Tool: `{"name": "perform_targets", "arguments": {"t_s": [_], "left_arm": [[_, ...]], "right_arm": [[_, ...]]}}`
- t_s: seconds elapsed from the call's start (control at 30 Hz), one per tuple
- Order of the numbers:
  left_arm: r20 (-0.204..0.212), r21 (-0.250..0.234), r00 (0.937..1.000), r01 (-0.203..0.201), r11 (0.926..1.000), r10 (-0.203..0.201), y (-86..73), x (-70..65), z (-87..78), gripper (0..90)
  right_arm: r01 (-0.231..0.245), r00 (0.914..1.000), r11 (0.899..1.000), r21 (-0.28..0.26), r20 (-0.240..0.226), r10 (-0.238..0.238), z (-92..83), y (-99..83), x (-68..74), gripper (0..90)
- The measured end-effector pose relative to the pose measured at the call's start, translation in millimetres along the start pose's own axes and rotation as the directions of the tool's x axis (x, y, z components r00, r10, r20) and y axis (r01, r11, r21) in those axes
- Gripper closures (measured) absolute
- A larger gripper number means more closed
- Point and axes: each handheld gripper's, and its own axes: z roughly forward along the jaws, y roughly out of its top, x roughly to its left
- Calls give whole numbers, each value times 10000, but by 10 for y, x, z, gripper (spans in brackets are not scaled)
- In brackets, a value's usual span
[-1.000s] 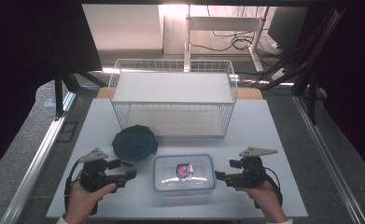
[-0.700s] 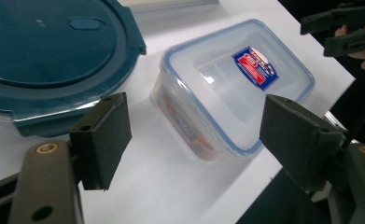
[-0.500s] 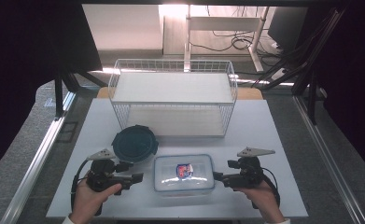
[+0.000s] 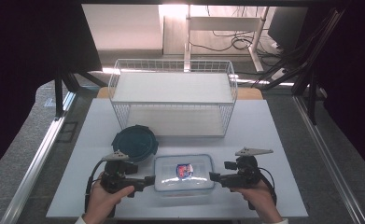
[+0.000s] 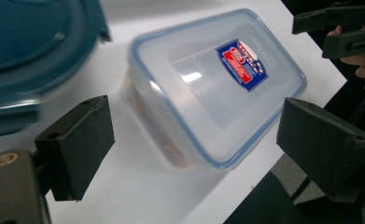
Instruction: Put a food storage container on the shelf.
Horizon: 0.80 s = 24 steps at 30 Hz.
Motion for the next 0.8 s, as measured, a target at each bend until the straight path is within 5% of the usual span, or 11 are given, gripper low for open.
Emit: {"name": "perform_targets", "arguments": {"t_s": [0.33, 0.57, 0.8], "left_arm": [[76, 98, 9953, 963, 9953, -964, 7, 55, 223, 113], [80, 390, 9939, 1093, 9932, -1097, -45, 61, 366, 113], [32, 677, 9917, 1277, 9895, -1282, -84, 52, 477, 107]], "right_arm": [[-450, 9989, 9986, 282, -108, 453, 148, -20, -46, 102], [-1049, 9937, 9931, 532, -334, 1068, 302, -44, -118, 85], [-1051, 9928, 9909, 844, -487, 1094, 398, -79, -103, 80]]}}
